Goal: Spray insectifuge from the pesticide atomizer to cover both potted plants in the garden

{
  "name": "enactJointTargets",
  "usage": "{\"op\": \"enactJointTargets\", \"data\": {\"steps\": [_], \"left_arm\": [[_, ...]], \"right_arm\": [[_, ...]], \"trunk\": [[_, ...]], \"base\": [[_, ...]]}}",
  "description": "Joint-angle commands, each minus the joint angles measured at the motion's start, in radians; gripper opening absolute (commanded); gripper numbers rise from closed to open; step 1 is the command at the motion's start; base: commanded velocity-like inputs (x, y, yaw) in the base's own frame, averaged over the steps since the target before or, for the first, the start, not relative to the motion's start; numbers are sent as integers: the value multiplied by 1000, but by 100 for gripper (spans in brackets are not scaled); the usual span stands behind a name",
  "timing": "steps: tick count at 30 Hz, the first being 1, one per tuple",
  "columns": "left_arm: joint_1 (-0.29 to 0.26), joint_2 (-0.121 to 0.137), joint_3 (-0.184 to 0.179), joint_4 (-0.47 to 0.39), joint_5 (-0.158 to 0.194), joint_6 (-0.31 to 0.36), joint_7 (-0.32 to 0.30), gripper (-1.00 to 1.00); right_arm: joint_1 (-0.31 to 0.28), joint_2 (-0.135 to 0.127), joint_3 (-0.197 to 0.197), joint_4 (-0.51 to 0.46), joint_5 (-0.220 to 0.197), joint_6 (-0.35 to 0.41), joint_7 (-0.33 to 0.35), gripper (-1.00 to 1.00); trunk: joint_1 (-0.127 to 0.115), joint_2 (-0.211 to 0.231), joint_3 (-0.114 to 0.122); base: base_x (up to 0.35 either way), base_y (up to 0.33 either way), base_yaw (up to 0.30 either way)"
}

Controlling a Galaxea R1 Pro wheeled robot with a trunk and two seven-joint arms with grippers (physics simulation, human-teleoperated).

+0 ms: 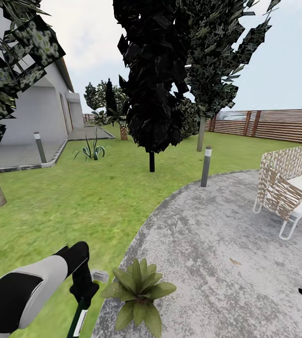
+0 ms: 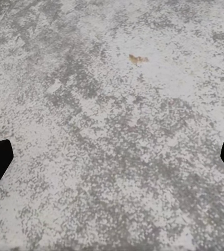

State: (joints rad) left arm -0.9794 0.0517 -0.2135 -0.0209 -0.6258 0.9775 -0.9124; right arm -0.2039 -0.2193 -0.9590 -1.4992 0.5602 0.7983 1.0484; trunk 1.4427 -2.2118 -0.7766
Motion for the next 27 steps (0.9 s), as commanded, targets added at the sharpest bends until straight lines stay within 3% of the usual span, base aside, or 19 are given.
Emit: {"op": "enactJointTargets", "data": {"steps": [1,27], "left_arm": [[10,0,-7,-2,-1,3,-10,-100],[27,1,-7,-8,-2,3,-11,-100]], "right_arm": [[-1,0,-1,-1,9,4,10,100],[-1,0,-1,-1,9,4,10,100]], "trunk": [[0,-1,-1],[0,-1,-1]], "base": [[0,0,0],[0,36,-6]]}}
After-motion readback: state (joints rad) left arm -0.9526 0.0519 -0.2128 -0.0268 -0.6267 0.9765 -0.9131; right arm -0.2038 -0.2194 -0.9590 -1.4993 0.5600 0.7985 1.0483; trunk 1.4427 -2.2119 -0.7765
